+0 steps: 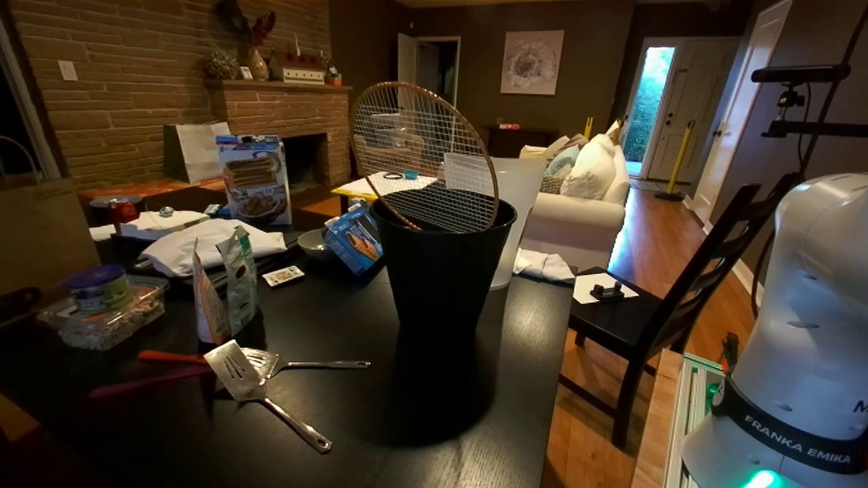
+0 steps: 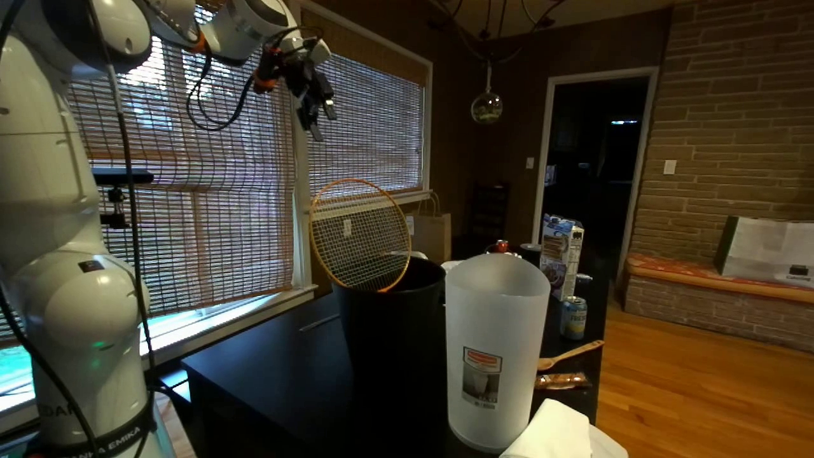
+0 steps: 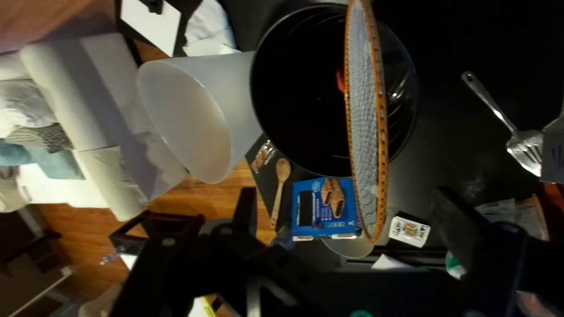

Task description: Put the racket in the black bin.

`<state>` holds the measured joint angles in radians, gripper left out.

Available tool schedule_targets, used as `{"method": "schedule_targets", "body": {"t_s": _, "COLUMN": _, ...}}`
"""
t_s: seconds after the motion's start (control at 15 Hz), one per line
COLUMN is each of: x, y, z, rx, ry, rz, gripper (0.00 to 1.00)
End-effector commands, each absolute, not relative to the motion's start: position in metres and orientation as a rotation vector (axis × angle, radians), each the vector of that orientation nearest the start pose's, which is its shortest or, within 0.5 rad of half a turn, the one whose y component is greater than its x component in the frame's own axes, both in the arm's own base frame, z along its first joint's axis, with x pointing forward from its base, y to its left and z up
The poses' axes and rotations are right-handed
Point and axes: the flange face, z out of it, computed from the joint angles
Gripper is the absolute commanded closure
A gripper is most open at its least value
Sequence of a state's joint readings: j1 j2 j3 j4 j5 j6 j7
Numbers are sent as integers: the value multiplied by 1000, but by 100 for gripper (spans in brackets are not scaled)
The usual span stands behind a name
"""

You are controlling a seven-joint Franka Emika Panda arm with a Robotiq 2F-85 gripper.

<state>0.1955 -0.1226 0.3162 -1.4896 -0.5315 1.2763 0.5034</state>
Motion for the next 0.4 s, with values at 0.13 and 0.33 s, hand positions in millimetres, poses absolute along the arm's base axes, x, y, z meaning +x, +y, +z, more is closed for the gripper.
{"method": "schedule_targets", "body": {"t_s": 0.13, "x": 438, "y": 196, "z": 728, "rx": 2554, "ry": -186, "rz": 249, "gripper": 0}}
{"method": "schedule_targets", "body": {"t_s": 0.33, "x": 443, "y": 195, "z": 723, "rx": 2550, "ry": -190, "rz": 236, "gripper": 0}}
